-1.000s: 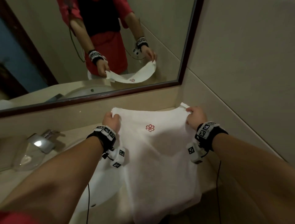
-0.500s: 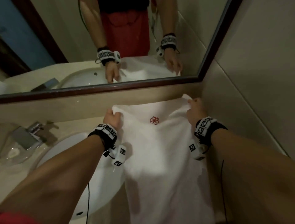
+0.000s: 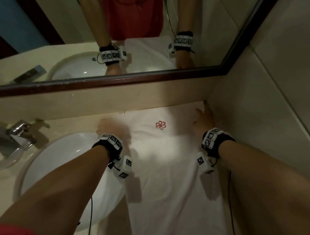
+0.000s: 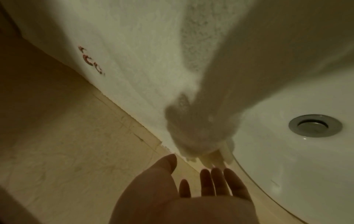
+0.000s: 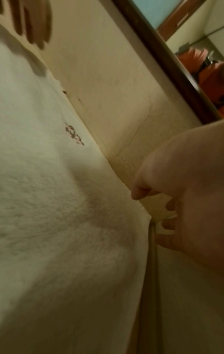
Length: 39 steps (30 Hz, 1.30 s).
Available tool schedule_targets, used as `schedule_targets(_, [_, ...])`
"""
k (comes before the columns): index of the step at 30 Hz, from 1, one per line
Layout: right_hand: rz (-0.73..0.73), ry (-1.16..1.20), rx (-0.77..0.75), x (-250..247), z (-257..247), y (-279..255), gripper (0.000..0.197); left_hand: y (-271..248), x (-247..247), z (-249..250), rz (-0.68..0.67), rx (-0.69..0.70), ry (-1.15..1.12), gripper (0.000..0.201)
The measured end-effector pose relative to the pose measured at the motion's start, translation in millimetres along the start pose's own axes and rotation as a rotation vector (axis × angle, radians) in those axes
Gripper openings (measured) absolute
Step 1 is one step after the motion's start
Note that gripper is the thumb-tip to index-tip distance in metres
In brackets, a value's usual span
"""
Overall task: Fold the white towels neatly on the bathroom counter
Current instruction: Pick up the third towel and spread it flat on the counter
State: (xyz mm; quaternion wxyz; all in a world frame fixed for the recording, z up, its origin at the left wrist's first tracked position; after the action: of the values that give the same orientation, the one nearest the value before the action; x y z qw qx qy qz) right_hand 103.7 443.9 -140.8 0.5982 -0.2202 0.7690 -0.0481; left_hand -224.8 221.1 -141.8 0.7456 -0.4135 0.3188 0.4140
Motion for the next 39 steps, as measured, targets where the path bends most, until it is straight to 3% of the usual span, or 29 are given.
schedule_targets(3, [-0.109,-0.058,-0.086,20.6,-9.7,-7.3,0.063,-6.8,2.4,17.6,-0.004,0.101,0.133,0.039])
schedule_targets(6, [-0.189,-0.062,-0.132,42.8,-17.2,-17.5,0.067,-26.2,19.7,41.4,-0.09,0.325,0.268,0.038])
schedule_targets(10, [-0.266,-0.177,-0.124,58.5,-15.1,-25.2,0.074,-54.0,52.3,48.9,-0.21,0.625,0.518,0.055])
schedule_targets(14, [-0.306,-0.191,-0.141,59.4,-10.9,-25.0,0.078,-58.2,72.9,36.3,-0.387,0.578,0.663,0.073])
schedule_targets(18, [-0.336,-0.173,-0.138,57.1,-9.9,-22.5,0.079,-57.6,75.6,38.8,-0.487,0.536,0.688,0.074])
schedule_targets(29, [-0.34,-0.138,-0.1,54.4,-8.6,-23.1,0.074,-55.1,74.9,42.1,-0.458,0.556,0.662,0.073])
schedule_targets(35, [-0.244,-0.01,-0.156,37.0,-10.1,-69.5,0.058,-88.8,72.2,50.3,-0.356,0.72,0.77,0.069])
schedule_targets(39, [-0.258,0.133,-0.06,37.7,11.7,-112.9,0.057,-123.8,83.3,52.4,-0.358,0.805,0.725,0.065])
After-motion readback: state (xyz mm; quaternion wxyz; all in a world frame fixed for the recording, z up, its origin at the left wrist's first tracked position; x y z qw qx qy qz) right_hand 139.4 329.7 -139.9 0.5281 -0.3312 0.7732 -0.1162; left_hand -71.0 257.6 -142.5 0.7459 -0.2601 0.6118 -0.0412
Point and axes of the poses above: each hand's wrist, its own y-axis towards the middle knuckle, its own x-axis out of the palm, z = x × y, the point moved 7 cm from there along y, towards the middle knuckle, and after that the axes turned 1 degree about -y, right-handed, at the moved point
